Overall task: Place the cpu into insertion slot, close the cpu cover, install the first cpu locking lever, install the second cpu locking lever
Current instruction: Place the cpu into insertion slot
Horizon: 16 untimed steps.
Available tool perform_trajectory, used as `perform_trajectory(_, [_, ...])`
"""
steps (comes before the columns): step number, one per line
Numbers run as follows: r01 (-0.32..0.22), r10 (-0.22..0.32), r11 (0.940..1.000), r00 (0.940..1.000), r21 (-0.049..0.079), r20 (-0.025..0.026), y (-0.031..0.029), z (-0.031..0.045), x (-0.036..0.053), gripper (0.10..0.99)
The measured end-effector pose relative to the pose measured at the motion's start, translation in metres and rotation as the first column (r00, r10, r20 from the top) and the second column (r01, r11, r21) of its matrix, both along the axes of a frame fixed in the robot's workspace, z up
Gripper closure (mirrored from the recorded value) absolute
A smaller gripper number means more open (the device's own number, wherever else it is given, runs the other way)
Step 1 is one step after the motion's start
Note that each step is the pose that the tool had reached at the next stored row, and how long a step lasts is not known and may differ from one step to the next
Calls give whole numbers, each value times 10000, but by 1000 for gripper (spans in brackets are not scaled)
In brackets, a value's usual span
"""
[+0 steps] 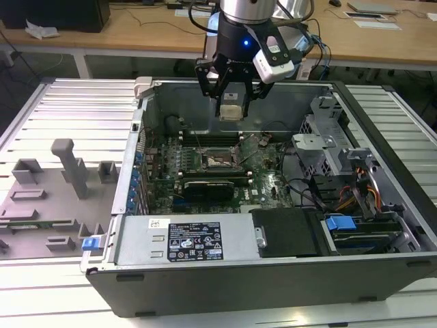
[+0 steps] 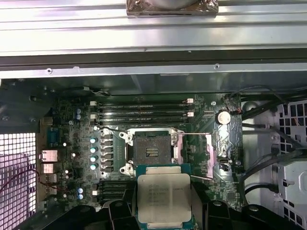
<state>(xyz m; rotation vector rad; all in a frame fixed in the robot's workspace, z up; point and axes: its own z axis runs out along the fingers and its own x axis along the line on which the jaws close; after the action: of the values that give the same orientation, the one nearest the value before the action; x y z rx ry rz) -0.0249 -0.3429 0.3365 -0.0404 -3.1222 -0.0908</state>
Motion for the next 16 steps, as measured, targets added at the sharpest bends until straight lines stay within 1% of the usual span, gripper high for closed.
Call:
perform_trajectory(4, [0, 0, 10000, 10000, -33, -1, 0, -35, 0, 545])
perform_trajectory(14, [1, -1, 10000, 10000, -71, 0, 1, -91, -3, 545])
perform_trajectory(16, [2, -2, 10000, 10000, -75, 0, 1, -117, -8, 545])
